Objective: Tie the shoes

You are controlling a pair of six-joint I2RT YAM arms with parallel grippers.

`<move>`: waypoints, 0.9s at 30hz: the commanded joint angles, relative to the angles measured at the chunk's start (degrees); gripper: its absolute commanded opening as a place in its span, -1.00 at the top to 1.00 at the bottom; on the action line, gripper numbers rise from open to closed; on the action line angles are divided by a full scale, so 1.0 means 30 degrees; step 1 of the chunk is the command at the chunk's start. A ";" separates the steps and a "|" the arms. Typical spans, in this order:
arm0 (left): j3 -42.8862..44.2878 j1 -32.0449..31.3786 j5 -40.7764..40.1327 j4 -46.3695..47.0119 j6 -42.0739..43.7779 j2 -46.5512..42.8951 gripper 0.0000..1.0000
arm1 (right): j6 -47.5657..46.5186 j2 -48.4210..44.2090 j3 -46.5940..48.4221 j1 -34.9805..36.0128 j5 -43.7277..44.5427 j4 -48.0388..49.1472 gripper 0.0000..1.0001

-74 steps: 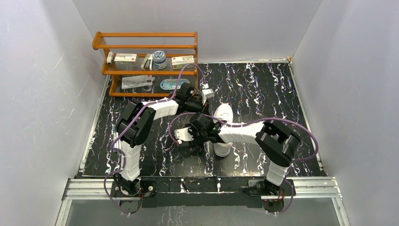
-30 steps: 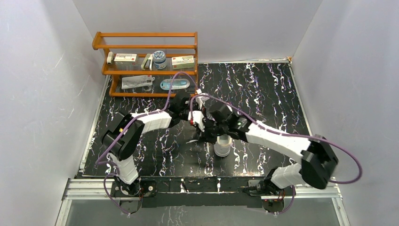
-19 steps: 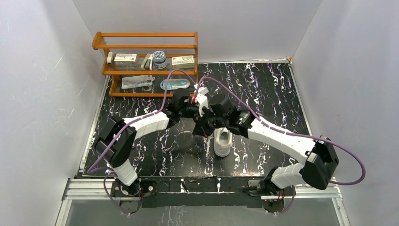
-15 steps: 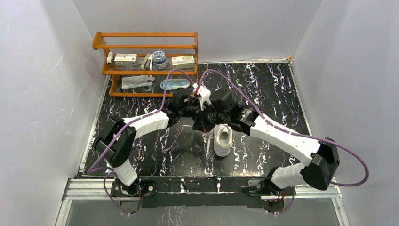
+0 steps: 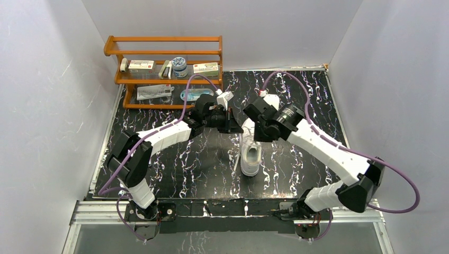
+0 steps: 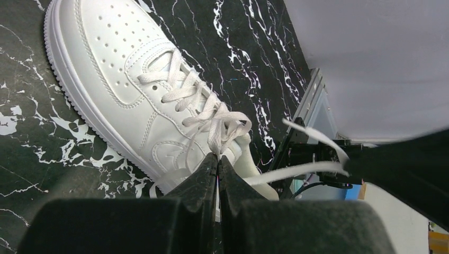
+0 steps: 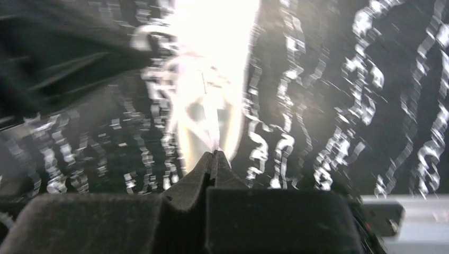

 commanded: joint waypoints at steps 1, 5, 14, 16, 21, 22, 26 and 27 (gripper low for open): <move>0.0534 -0.0072 -0.0029 -0.0423 0.0154 0.0028 1.00 | 0.3858 0.0397 -0.1267 -0.1370 0.2000 -0.4955 1.00; 0.0681 -0.0100 0.0041 -0.0659 0.0415 0.0024 1.00 | 0.3738 -0.0480 -0.4132 -0.3190 0.1989 -0.4141 1.00; 0.0753 -0.0214 0.0355 -0.0817 0.0440 -0.0046 1.00 | -0.3285 0.0249 -0.8146 -0.8295 -0.1238 0.2182 0.95; 0.0794 -0.0253 0.0398 -0.0870 0.0456 -0.0020 1.00 | -0.4796 0.0458 -0.8849 -0.8396 -0.3267 0.3169 0.51; 0.1182 -0.0246 0.0612 -0.1512 0.0596 -0.0076 1.00 | -0.8148 -0.0066 -0.6992 -0.8625 -0.4150 0.2248 0.05; 0.1230 -0.0253 0.0600 -0.1620 0.0622 -0.0115 1.00 | -0.9111 -0.0173 -0.6211 -0.8639 -0.4580 0.2147 0.02; 0.1477 -0.0248 0.0623 -0.2069 0.0718 -0.0161 1.00 | -1.5614 -0.2099 -0.6940 -0.8638 -1.1706 0.7378 -0.02; 0.1479 -0.0253 0.0627 -0.2074 0.0718 -0.0185 1.00 | -1.8060 -0.3035 -0.8434 -0.8626 -1.4280 0.9633 -0.02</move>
